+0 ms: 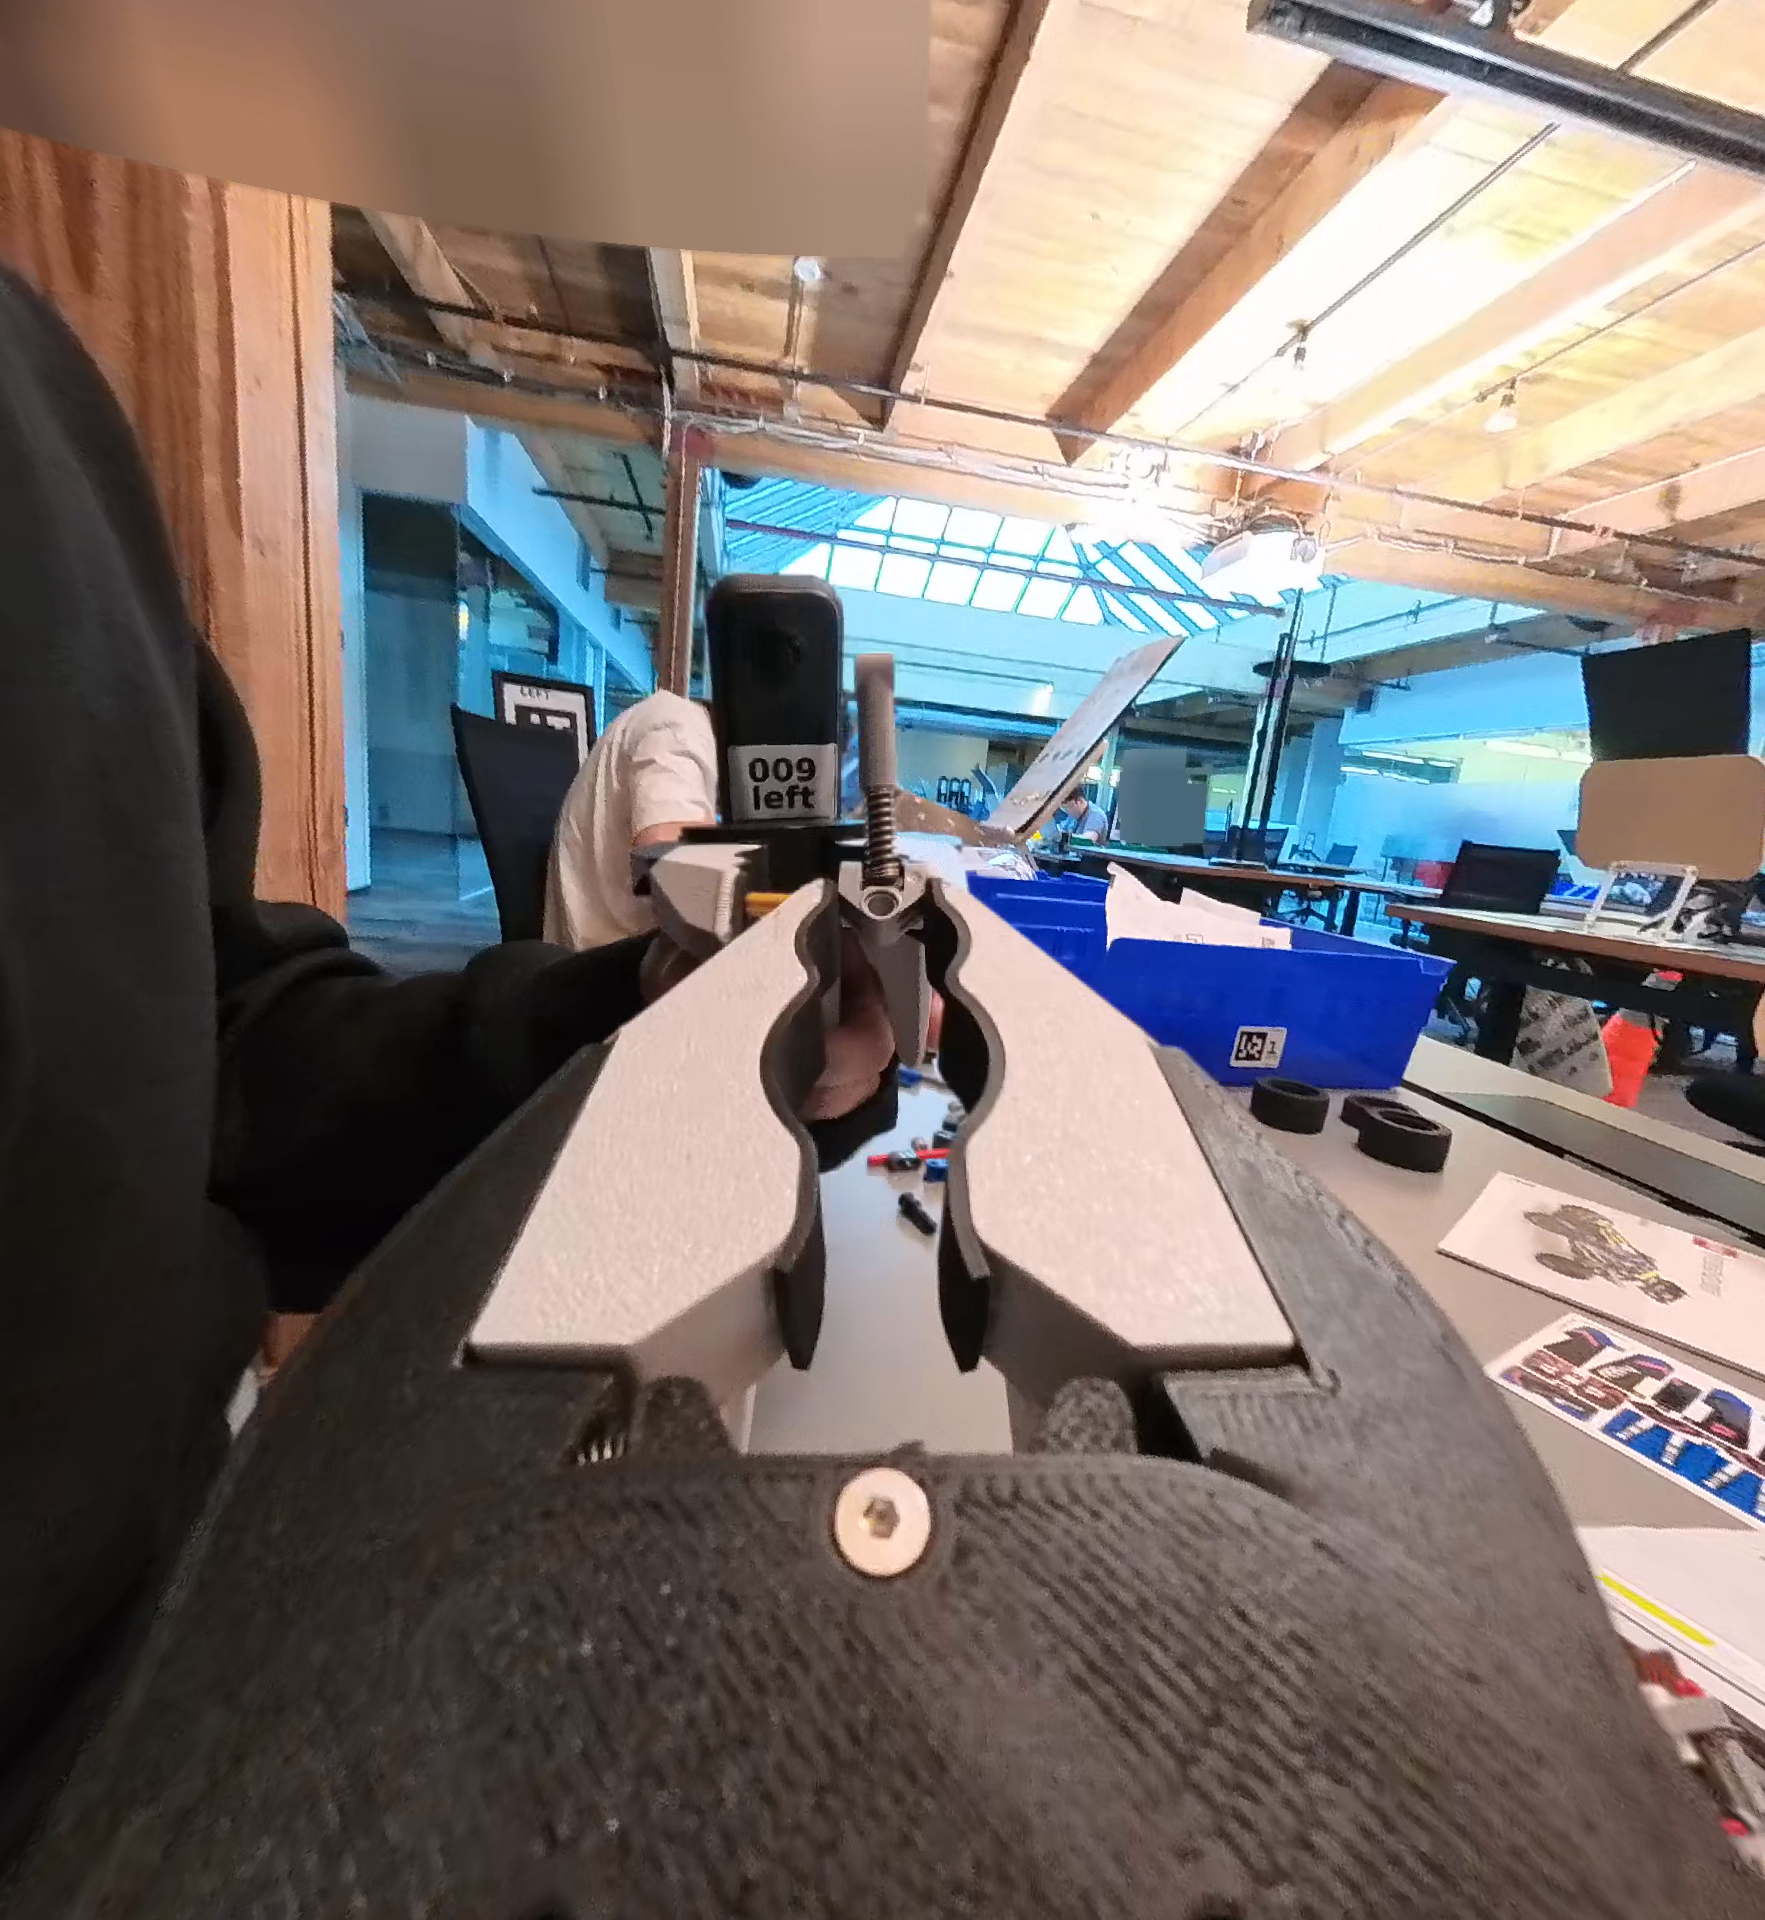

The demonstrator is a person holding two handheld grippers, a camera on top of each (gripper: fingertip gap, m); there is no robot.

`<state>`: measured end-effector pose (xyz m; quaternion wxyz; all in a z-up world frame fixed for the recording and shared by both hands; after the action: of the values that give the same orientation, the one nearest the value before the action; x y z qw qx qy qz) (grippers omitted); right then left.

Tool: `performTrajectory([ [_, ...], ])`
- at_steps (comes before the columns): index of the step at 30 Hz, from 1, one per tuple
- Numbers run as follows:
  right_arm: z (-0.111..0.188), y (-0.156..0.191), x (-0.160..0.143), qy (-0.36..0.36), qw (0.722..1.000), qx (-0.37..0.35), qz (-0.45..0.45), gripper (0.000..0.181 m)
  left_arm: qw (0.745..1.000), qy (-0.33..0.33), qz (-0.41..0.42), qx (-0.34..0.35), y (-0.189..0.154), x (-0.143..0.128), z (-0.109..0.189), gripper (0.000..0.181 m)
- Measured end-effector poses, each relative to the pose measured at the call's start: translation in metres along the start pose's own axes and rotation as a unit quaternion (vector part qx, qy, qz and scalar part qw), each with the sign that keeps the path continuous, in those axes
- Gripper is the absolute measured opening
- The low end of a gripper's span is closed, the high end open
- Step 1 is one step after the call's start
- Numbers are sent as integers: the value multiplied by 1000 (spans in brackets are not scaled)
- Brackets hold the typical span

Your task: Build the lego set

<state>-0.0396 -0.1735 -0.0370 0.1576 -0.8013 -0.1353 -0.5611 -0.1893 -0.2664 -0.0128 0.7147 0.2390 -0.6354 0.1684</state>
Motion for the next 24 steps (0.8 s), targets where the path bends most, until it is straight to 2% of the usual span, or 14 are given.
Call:
performTrajectory([
  [4,0,1,0,-12,1000,5,-13,14,1000,6,-4,1,-2,3,0,34],
  [7,0,1,1,15,1000,6,-4,13,999,31,-20,8,-3,4,2,34],
  [10,0,0,4,55,998,-3,21,15,994,80,-59,34,-4,6,4,35],
  [13,1,-1,11,102,993,-19,51,23,978,149,-127,70,-8,8,5,35],
  [15,-1,-1,13,162,984,-21,72,30,964,189,-165,85,-11,9,4,34],
  [18,-6,5,16,227,965,-17,133,27,955,210,-189,89,-15,11,1,35],
  [19,-8,6,16,243,958,-16,151,18,953,214,-194,88,-16,11,0,35],
  [24,-11,12,17,284,932,-32,225,18,937,246,-225,101,-18,10,-3,35],
])
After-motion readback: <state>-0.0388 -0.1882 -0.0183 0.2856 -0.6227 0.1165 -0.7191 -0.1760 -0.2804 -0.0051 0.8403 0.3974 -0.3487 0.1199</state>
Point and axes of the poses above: each gripper's, where its closed fingertips meet, z back along the fingers, x out of its top, y = z × x across the jaws, the point moved 10 cm from there along z, back along the fingers, and after that the axes turned 4 degrees about y, right-handed, at the moved point
